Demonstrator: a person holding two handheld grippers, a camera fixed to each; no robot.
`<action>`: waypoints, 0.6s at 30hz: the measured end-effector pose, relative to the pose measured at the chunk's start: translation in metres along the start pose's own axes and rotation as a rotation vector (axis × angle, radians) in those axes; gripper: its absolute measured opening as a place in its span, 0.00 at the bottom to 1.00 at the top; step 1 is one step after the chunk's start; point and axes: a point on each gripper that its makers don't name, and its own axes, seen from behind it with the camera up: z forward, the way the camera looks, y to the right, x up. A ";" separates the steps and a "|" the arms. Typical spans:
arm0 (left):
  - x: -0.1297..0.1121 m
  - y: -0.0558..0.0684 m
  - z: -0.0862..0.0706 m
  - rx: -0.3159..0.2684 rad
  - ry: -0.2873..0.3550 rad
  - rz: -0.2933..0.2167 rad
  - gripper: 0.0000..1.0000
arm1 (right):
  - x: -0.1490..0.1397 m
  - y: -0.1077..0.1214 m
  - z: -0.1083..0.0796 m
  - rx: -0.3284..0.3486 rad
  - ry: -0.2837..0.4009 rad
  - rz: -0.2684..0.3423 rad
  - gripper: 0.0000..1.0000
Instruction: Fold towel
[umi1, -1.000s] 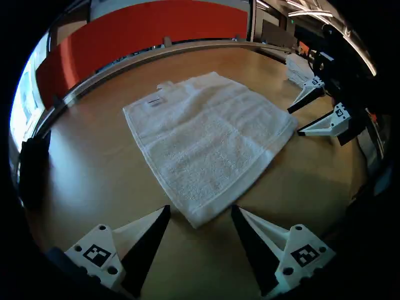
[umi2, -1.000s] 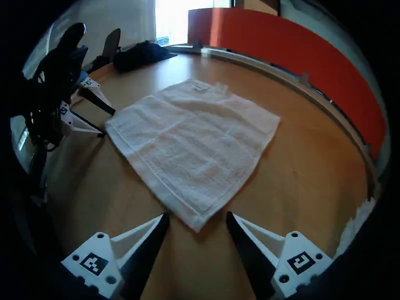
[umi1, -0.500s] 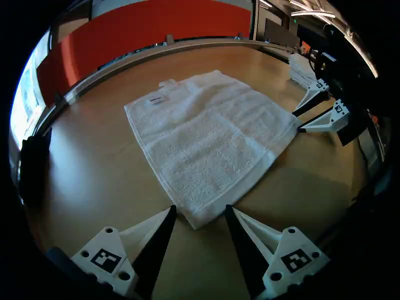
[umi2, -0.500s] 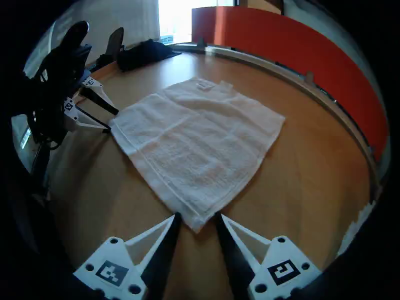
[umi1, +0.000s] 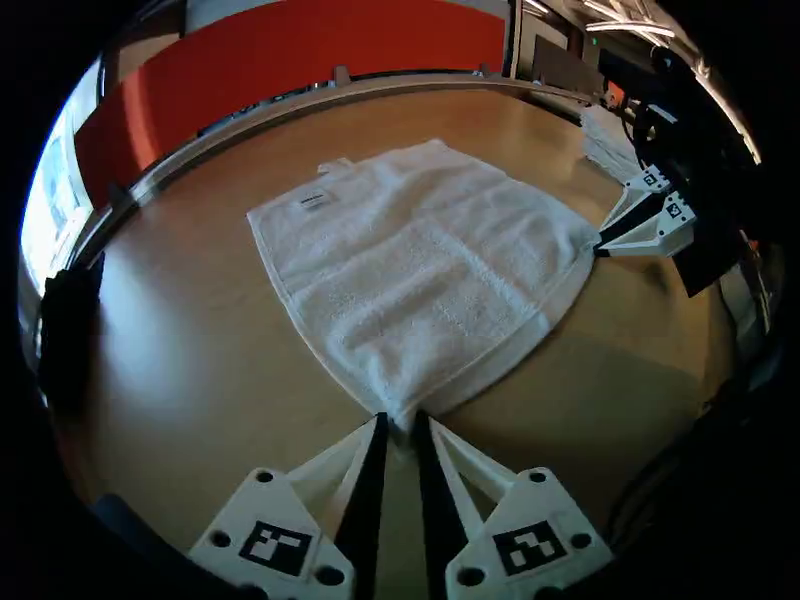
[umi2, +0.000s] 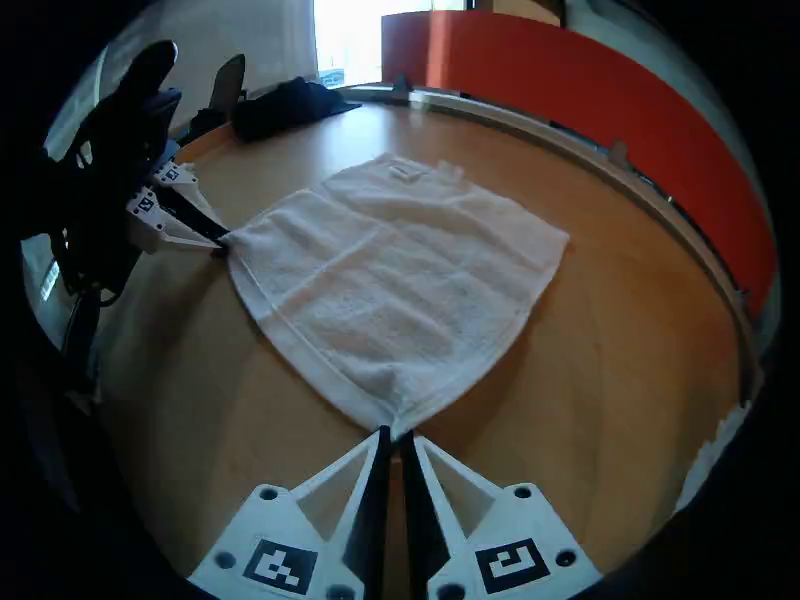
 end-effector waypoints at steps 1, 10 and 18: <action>0.000 0.000 0.000 0.002 -0.001 -0.002 0.16 | 0.000 -0.001 -0.001 0.003 0.000 0.001 0.08; 0.009 -0.002 -0.006 0.008 0.007 -0.028 0.12 | 0.011 -0.004 -0.009 0.000 0.032 0.018 0.07; 0.024 -0.002 -0.029 -0.003 0.026 -0.052 0.11 | 0.032 -0.004 -0.032 -0.010 0.077 0.034 0.07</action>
